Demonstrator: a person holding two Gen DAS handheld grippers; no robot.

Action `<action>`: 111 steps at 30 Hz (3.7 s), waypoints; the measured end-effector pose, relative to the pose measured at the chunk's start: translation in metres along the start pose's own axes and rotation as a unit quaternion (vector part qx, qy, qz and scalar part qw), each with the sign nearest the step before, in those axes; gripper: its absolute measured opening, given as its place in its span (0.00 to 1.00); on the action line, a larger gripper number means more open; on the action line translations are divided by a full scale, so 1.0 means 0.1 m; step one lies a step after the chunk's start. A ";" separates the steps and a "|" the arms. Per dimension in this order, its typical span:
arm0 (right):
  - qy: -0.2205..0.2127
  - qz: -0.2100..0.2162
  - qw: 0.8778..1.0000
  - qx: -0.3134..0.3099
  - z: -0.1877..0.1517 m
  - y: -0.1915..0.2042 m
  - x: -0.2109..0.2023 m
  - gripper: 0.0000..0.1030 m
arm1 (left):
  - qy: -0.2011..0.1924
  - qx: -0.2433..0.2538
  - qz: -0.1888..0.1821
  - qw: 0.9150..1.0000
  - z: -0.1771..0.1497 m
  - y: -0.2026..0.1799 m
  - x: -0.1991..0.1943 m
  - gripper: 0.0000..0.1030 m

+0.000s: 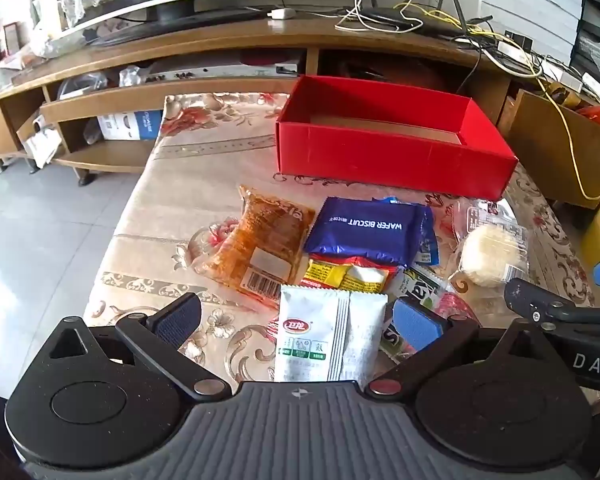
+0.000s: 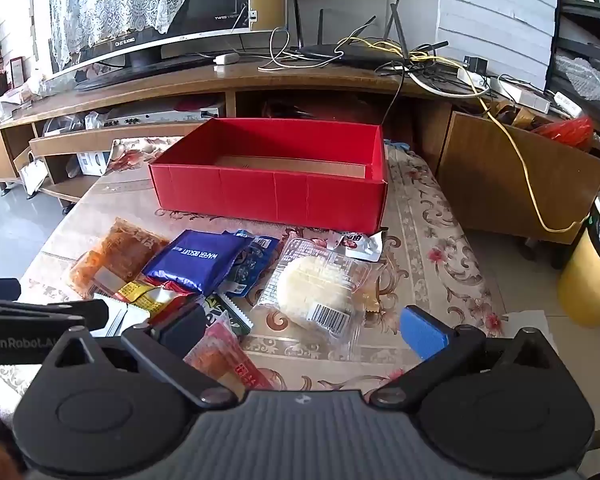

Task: Organize snacks
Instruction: 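Move both tools toward the snack pile in front of the red box, then grasp the white-green sachet with left tool while right tool grasps the pink cake pack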

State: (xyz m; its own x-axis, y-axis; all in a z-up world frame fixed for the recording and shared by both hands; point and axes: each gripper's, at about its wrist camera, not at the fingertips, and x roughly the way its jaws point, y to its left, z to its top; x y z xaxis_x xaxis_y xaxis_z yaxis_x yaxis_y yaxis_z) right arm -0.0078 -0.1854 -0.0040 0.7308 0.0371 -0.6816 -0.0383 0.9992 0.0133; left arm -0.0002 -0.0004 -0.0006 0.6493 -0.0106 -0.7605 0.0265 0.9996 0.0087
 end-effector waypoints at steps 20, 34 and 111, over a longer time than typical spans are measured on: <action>0.015 0.000 1.000 -0.003 -0.03 0.03 0.03 1.00 | 0.016 -0.001 0.003 1.000 -0.05 -0.01 0.04 1.00; 0.023 0.000 1.000 -0.005 -0.05 0.03 0.04 1.00 | 0.022 0.000 0.003 1.000 -0.08 -0.01 0.05 1.00; 0.112 0.091 0.981 -0.127 -0.11 0.23 0.45 0.99 | 0.113 0.019 0.003 0.993 -0.28 0.09 0.50 0.73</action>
State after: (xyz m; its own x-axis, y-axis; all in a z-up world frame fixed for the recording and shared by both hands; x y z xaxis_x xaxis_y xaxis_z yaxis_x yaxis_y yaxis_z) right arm 0.0165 -0.1612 -0.0421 0.5290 0.1819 -0.8289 -0.3436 0.9390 -0.0132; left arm 0.0115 0.0086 -0.0569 0.4624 0.0065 -0.8867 0.0543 0.9979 0.0356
